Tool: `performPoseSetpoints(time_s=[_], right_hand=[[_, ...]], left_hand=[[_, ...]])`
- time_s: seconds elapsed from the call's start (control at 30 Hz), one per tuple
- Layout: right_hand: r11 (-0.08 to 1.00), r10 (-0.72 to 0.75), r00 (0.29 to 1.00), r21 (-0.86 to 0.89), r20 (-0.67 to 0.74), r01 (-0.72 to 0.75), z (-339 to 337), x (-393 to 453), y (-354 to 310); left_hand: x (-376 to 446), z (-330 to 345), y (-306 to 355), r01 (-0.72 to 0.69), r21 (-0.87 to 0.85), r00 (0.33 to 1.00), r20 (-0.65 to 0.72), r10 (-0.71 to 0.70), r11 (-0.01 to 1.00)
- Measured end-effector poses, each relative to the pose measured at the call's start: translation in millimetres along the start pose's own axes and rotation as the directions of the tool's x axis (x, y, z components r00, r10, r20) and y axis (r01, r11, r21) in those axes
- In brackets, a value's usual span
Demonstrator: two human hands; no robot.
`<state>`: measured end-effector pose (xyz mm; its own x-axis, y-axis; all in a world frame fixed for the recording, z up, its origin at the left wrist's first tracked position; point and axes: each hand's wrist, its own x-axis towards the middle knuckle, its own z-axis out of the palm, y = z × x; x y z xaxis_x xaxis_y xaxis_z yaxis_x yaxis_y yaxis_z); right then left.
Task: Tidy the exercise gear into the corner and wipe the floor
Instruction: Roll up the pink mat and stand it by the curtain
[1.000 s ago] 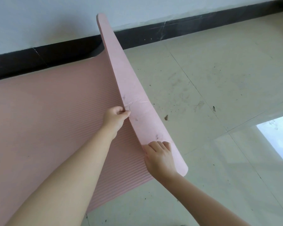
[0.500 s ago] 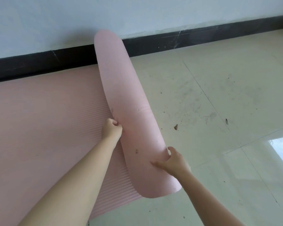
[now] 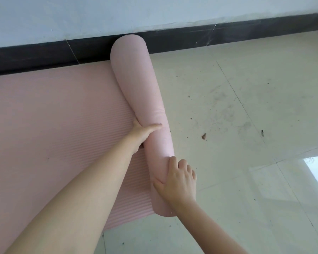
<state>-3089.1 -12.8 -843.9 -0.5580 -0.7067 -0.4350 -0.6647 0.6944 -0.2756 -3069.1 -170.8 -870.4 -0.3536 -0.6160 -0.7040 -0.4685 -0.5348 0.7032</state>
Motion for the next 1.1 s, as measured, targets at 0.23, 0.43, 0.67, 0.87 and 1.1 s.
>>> performPoseSetpoints(time_s=[0.23,0.43,0.67,0.87,1.1], right_hand=[[0.871,-0.007,0.997,0.490,0.073,-0.030,-10,10,8],[0.918,0.036,0.968,0.375,0.248,-0.130,-2,29,12],[0.984,0.090,0.974,0.134,0.206,-0.119,17,17,-28],[0.996,-0.073,0.990,0.058,0.123,0.066,37,-5,-61],[0.867,-0.179,0.984,0.472,-0.004,0.160,33,2,-51]], left_hand=[[-3,-35,-23,0.105,-0.248,0.986,0.155,-0.067,0.963],[-5,-61,-49,0.174,-0.203,0.984,0.073,-0.162,0.964],[-17,-84,-46,0.105,0.339,0.941,-0.337,0.017,0.935],[-29,-94,-31,-0.005,0.519,0.934,-0.302,0.189,0.855],[-34,-119,-36,0.042,0.421,0.968,-0.241,0.067,0.906]])
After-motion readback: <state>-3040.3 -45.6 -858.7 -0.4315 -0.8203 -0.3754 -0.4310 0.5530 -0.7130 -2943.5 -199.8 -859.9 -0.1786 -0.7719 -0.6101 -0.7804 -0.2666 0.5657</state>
